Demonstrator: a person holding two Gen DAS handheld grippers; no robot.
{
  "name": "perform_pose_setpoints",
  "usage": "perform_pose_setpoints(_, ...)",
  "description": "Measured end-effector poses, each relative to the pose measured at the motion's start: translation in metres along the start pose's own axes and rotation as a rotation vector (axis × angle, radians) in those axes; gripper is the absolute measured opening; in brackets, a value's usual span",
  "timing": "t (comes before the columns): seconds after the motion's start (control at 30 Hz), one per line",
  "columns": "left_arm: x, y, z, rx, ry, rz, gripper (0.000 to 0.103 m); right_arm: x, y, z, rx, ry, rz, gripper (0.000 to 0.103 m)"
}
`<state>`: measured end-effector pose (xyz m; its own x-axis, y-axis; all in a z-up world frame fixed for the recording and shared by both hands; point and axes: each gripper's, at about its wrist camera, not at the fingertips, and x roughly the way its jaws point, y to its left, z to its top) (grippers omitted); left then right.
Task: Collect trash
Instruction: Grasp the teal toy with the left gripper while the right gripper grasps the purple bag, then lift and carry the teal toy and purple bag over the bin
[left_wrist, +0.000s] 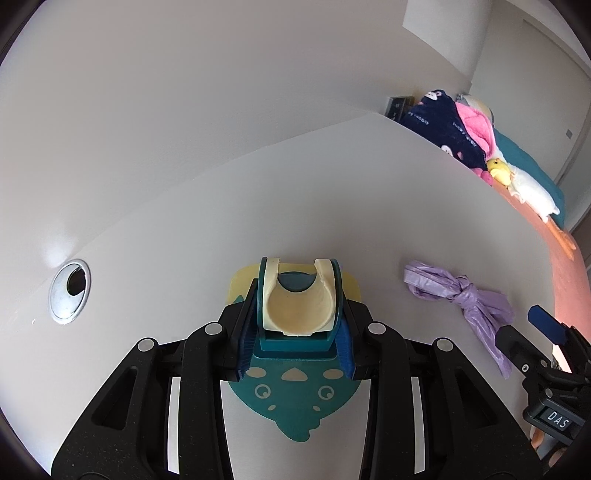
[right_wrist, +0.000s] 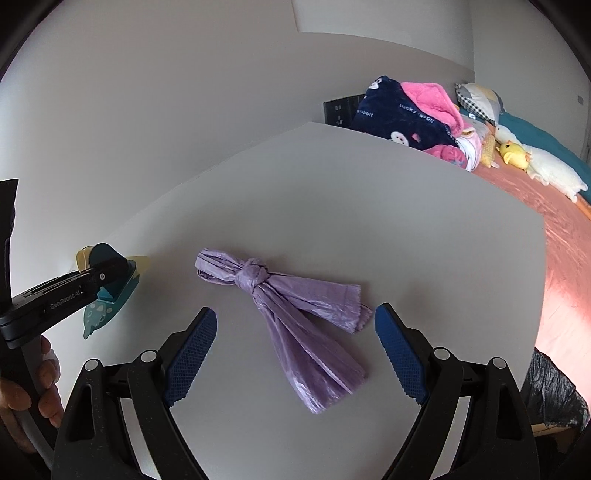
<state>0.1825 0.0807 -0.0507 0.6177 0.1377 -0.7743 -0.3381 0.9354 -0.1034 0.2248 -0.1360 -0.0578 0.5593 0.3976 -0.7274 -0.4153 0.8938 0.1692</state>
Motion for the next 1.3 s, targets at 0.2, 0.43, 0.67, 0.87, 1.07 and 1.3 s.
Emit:
perform_pose_setpoints(0.2, 0.002, 0.019, 0.002, -0.043, 0.002, 0.026, 0.035, 0.025, 0.016, 0.009, -0.022, 0.035, 0.002, 0.088)
perform_pose_setpoints(0.43, 0.005, 0.028, 0.002, -0.071, 0.01, 0.018, 0.035, 0.043, 0.014, 0.013, -0.015, 0.062, -0.032, 0.083)
perform_pose_setpoints(0.67, 0.007, 0.025, 0.004, -0.062, 0.011, 0.011, 0.035, 0.045, 0.018, 0.01, -0.09, 0.06, -0.087, 0.041)
perform_pose_setpoints(0.87, 0.005, 0.022, 0.002, -0.041, 0.009, -0.008, 0.035, 0.034, 0.014, 0.003, -0.054, 0.067, -0.045, 0.019)
perform_pose_setpoints(1.07, -0.001, 0.016, 0.001, -0.019, -0.003, -0.015, 0.035, 0.018, 0.005, -0.007, -0.009, 0.059, -0.032, 0.019)
perform_pose_setpoints(1.3, -0.01, -0.009, -0.006, 0.037, -0.012, -0.045, 0.035, -0.004, -0.008, -0.019, 0.027, 0.047, -0.034, 0.019)
